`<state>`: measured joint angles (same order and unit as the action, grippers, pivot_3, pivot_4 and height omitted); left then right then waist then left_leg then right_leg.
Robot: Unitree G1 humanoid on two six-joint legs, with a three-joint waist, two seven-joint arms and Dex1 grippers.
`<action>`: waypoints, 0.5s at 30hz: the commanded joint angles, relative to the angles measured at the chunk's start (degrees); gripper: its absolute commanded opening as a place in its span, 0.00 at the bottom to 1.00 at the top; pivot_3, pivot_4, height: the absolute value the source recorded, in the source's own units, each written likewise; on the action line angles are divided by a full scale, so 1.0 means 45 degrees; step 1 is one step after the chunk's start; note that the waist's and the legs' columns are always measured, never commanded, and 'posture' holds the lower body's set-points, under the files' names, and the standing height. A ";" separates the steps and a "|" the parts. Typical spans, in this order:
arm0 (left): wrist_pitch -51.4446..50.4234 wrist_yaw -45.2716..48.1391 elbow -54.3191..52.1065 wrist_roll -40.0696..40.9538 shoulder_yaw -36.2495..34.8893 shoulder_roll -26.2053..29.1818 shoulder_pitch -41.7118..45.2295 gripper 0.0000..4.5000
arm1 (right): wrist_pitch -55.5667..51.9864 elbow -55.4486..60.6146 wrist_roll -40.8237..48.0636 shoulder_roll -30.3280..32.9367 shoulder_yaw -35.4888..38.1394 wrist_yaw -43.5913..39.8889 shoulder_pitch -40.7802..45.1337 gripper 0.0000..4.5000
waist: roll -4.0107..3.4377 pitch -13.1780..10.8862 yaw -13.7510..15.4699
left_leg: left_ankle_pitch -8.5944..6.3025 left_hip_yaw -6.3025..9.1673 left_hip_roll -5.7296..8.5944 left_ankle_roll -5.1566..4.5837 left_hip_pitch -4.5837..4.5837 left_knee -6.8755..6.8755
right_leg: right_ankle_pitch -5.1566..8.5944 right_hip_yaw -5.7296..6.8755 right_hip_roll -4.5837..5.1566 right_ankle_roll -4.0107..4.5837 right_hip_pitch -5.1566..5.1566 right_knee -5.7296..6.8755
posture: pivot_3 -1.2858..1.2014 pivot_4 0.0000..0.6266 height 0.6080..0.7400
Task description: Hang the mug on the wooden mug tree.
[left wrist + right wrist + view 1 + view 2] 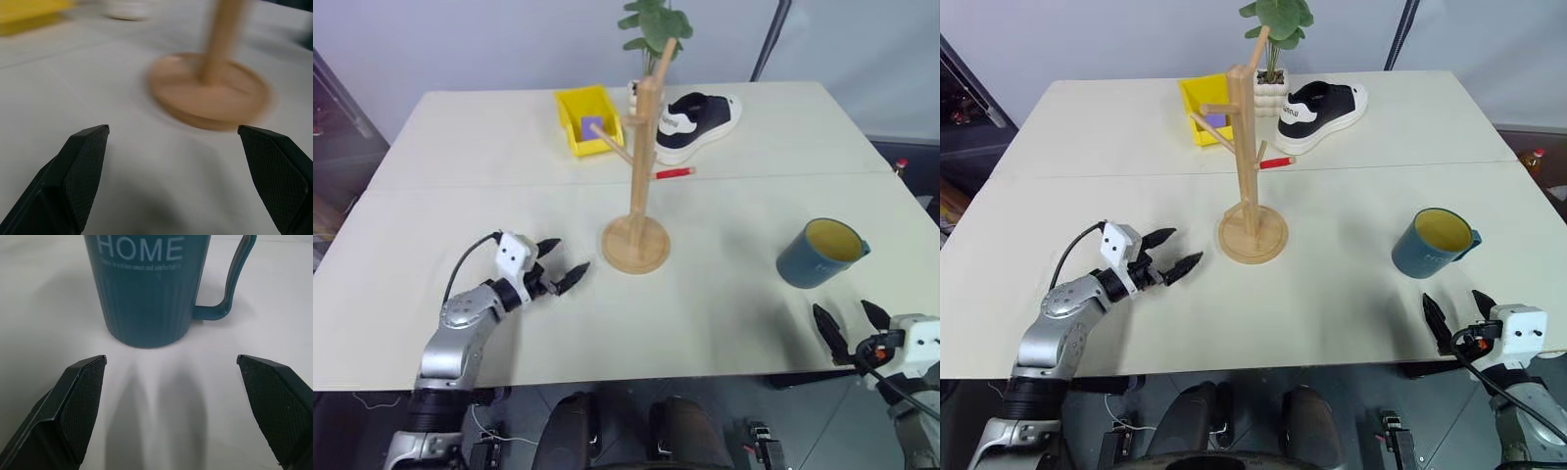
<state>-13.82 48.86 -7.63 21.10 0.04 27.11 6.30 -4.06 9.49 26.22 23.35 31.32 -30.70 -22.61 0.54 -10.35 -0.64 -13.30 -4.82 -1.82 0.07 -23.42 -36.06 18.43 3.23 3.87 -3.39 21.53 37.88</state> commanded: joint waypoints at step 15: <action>-0.1208 0.1977 -0.2611 0.1059 0.1563 0.0978 0.0075 1.00 | 0.1829 -0.4278 -0.0590 0.1832 0.0967 -0.0151 0.2823 0.99 | -0.0065 0.0036 -0.0006 | 0.0003 -0.0006 0.0004 -0.0006 0.0006 -0.0009 | 0.0001 0.0000 -0.0005 0.0002 -0.0006 -0.0004 | 0.52 0.24 1.00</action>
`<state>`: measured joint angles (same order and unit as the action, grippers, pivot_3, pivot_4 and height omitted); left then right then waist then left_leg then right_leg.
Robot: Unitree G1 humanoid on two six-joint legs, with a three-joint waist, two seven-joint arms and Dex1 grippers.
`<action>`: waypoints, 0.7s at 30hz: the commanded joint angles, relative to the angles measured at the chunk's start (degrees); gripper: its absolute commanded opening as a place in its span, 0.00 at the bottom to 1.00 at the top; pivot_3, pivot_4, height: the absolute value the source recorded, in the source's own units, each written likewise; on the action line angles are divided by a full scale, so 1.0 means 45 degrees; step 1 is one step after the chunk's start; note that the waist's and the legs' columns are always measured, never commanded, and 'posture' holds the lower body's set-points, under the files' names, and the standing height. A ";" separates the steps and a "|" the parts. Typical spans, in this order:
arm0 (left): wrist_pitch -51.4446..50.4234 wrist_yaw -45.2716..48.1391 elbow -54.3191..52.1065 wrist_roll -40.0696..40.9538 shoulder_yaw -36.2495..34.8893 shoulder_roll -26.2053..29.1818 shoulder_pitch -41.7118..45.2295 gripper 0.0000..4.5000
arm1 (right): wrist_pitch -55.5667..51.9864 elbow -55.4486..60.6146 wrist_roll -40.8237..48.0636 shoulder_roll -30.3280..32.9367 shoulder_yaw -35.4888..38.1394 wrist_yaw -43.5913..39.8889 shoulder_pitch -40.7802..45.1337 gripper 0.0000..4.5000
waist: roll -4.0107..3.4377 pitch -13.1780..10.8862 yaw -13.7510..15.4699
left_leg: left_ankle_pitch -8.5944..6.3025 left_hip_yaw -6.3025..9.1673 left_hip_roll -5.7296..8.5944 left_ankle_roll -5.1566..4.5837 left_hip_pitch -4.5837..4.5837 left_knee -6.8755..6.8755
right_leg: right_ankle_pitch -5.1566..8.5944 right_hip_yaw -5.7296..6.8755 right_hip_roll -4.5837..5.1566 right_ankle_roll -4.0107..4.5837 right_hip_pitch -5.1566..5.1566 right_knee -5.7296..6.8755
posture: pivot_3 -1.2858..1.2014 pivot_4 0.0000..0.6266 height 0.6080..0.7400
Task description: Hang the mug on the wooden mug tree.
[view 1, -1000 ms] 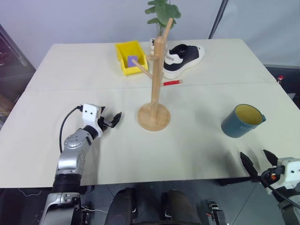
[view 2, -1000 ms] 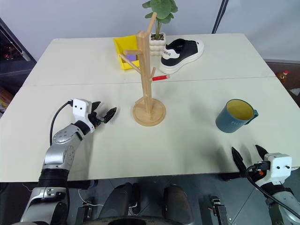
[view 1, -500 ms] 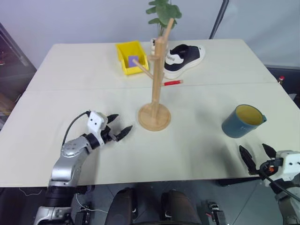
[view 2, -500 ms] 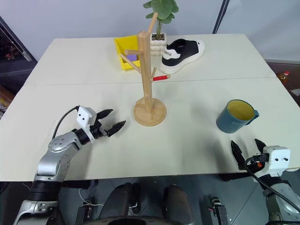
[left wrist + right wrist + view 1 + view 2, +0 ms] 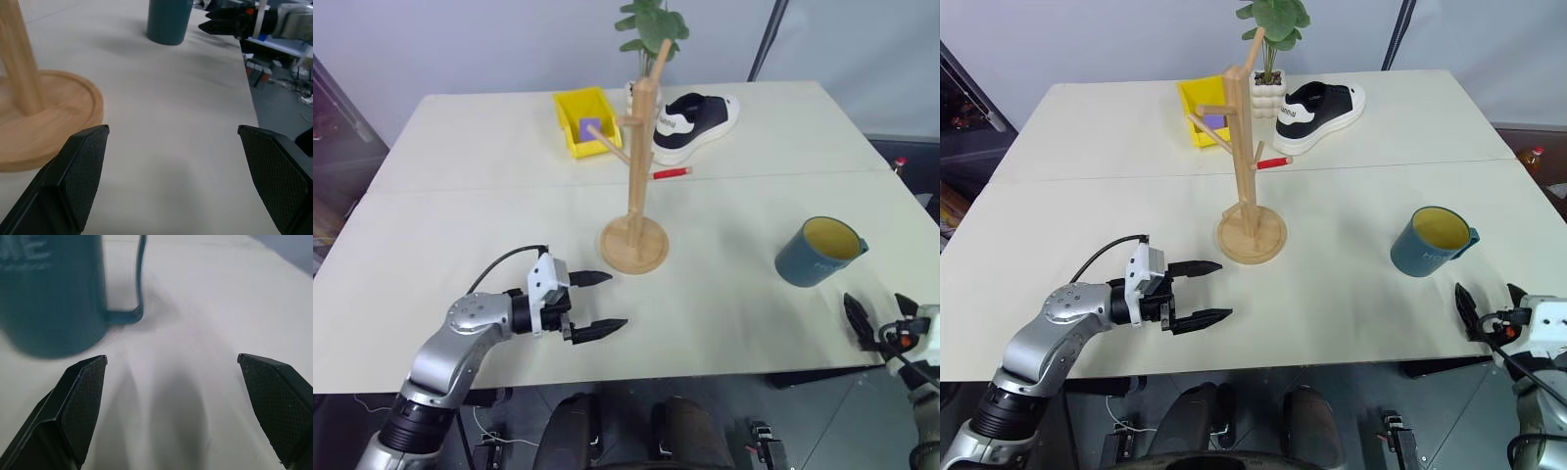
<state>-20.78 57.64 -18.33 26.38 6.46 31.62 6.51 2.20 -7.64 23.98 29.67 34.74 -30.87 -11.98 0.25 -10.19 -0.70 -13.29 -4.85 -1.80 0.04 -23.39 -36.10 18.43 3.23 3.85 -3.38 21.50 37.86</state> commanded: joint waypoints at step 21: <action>0.0404 -0.0494 -0.0657 -0.0021 0.0016 -0.0020 -0.0271 1.00 | 0.1689 -0.4371 -0.0471 0.1769 -0.0774 -0.2348 0.3811 0.99 | 0.0002 -0.0002 0.0003 | 0.0001 -0.0003 -0.0002 -0.0002 0.0004 -0.0013 | -0.0005 -0.0004 -0.0020 -0.0011 -0.0012 0.0005 | 0.52 0.24 1.00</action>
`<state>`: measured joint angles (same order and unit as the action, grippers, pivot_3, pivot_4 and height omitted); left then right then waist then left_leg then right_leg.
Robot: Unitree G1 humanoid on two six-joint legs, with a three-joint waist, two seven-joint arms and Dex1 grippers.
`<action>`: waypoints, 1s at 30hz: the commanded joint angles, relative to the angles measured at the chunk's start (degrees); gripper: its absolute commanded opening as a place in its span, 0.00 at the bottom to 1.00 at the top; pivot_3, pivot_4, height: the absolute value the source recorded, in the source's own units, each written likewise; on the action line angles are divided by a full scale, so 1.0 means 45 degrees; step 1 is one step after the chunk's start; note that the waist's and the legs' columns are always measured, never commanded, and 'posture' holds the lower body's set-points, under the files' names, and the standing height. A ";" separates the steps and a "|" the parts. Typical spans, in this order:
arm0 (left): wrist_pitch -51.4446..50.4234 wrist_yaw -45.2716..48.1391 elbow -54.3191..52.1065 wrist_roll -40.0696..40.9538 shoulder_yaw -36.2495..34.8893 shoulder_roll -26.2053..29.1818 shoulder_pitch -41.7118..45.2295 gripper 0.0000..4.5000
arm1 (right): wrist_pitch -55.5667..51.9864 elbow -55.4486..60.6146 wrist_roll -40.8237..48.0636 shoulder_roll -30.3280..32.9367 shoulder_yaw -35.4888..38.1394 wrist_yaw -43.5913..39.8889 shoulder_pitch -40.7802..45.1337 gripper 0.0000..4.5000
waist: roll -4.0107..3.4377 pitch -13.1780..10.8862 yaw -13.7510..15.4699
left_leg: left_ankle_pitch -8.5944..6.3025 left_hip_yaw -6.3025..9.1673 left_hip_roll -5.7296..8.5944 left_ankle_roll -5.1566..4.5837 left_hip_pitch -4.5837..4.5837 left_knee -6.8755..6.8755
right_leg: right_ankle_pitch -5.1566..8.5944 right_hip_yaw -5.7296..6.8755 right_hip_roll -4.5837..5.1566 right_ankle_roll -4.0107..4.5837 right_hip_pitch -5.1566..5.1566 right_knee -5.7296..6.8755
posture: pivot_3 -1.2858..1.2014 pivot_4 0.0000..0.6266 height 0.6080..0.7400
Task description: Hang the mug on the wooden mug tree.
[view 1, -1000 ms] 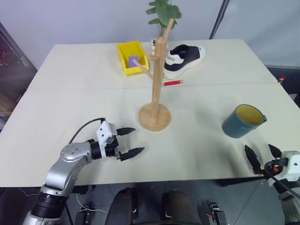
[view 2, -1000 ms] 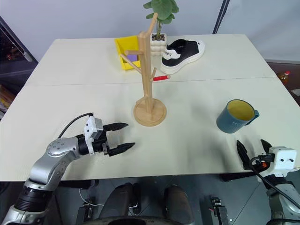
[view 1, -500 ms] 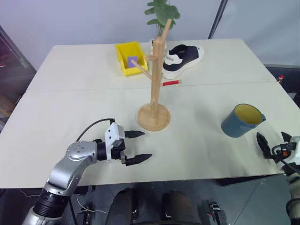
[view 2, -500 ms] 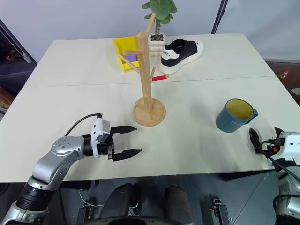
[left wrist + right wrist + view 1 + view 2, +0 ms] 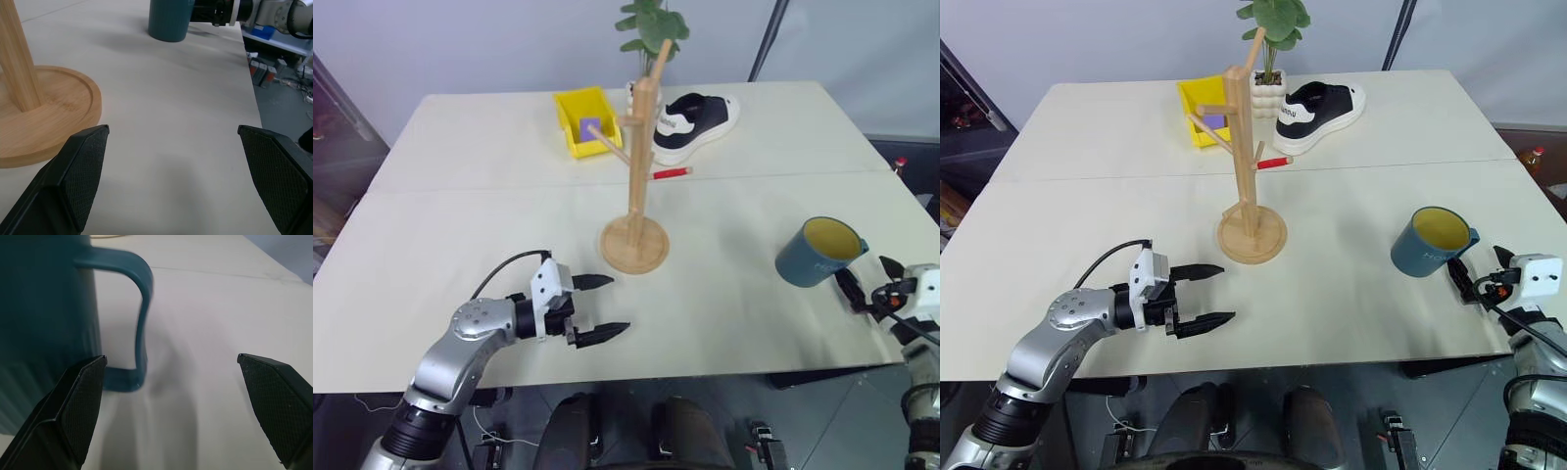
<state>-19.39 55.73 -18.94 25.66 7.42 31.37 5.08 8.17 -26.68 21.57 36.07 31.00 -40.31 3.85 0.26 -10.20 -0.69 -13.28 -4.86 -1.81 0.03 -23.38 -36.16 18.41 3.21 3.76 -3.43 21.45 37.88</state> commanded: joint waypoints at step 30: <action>-0.0125 -0.0401 -0.0730 0.0195 -0.0312 0.0064 0.0003 1.00 | 0.0511 -0.1565 0.0435 0.0894 -0.0731 -0.2583 0.2159 0.01 | 0.0008 -0.0004 -0.0001 | 0.0001 0.0001 -0.0001 0.0002 0.0011 -0.0006 | -0.0001 0.0000 -0.0003 -0.0001 -0.0016 0.0003 | 0.52 0.24 1.00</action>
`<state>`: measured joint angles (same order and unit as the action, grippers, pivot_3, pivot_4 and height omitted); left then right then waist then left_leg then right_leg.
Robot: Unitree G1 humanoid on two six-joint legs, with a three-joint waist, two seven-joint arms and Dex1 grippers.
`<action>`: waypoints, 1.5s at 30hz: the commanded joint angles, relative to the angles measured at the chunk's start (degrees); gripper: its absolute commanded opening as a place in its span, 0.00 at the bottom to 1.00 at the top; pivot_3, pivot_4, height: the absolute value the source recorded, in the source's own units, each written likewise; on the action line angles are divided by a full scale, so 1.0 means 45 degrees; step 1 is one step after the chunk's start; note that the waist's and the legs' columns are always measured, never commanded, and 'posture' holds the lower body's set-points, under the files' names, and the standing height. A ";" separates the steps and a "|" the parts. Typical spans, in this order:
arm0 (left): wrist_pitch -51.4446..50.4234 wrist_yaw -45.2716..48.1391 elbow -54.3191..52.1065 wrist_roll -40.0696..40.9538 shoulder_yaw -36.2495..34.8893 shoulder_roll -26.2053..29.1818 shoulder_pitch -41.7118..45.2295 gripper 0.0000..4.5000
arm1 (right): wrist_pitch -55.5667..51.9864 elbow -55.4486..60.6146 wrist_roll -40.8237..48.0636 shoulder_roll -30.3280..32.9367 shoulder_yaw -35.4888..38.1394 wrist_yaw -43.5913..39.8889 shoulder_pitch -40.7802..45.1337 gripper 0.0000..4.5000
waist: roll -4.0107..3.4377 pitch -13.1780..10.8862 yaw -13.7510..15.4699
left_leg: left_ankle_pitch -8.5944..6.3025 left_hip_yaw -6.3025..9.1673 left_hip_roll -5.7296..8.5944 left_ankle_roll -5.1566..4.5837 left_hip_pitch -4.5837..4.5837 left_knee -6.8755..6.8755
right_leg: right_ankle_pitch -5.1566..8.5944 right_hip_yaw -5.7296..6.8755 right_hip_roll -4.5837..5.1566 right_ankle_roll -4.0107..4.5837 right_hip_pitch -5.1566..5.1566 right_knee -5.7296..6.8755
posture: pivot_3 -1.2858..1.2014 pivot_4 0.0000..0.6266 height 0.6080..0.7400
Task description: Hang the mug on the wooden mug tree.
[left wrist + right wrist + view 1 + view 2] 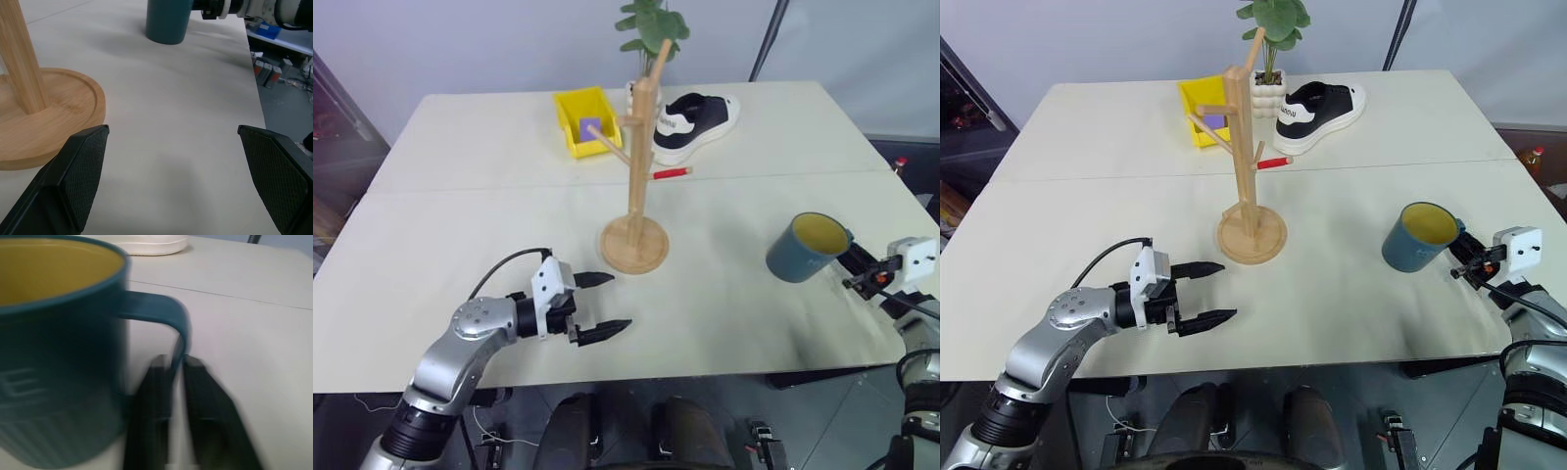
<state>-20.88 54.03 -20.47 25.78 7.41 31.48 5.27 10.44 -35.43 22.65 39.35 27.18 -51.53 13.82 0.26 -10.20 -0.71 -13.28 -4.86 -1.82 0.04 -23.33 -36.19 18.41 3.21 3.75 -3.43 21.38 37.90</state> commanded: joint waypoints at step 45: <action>-0.1407 -0.1156 -0.1285 0.3720 -0.3560 0.0231 0.0444 1.00 | -0.5847 1.1089 -0.1944 0.1797 -0.6271 0.0342 0.5215 0.01 | 0.0029 -0.0022 -0.0002 | 0.0000 0.0007 -0.0004 0.0002 -0.0027 0.0003 | 0.0002 0.0001 0.0013 0.0006 0.0037 0.0006 | 0.52 0.24 1.00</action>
<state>-26.95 49.36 -23.89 40.90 -7.02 31.96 6.91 -17.02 14.39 14.36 47.74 -1.73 -49.89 35.43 0.39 -10.30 -0.72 -13.28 -4.82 -1.83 0.05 -23.45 -36.18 18.41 3.22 3.80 -3.41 21.54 37.92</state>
